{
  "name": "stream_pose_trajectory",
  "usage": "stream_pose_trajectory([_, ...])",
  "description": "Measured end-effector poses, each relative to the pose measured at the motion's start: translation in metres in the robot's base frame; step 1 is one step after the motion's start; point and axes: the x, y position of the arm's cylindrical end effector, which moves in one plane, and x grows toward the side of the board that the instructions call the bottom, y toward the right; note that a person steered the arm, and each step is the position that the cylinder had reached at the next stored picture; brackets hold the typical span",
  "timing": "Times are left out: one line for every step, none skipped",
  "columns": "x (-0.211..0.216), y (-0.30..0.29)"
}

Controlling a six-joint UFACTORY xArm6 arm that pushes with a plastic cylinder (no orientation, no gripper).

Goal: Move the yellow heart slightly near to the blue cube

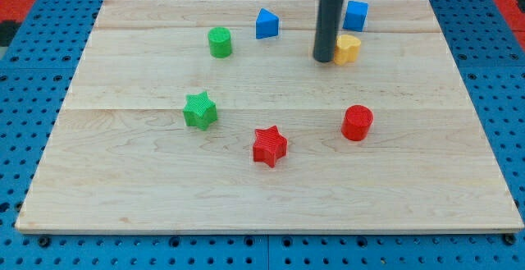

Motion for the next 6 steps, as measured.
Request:
stream_pose_trajectory([-0.007,0.034])
stream_pose_trajectory([-0.009,0.027])
stream_pose_trajectory([0.007,0.038])
stream_pose_trajectory([-0.001,0.105])
stream_pose_trajectory([-0.047,0.100])
stream_pose_trajectory([-0.071,0.087])
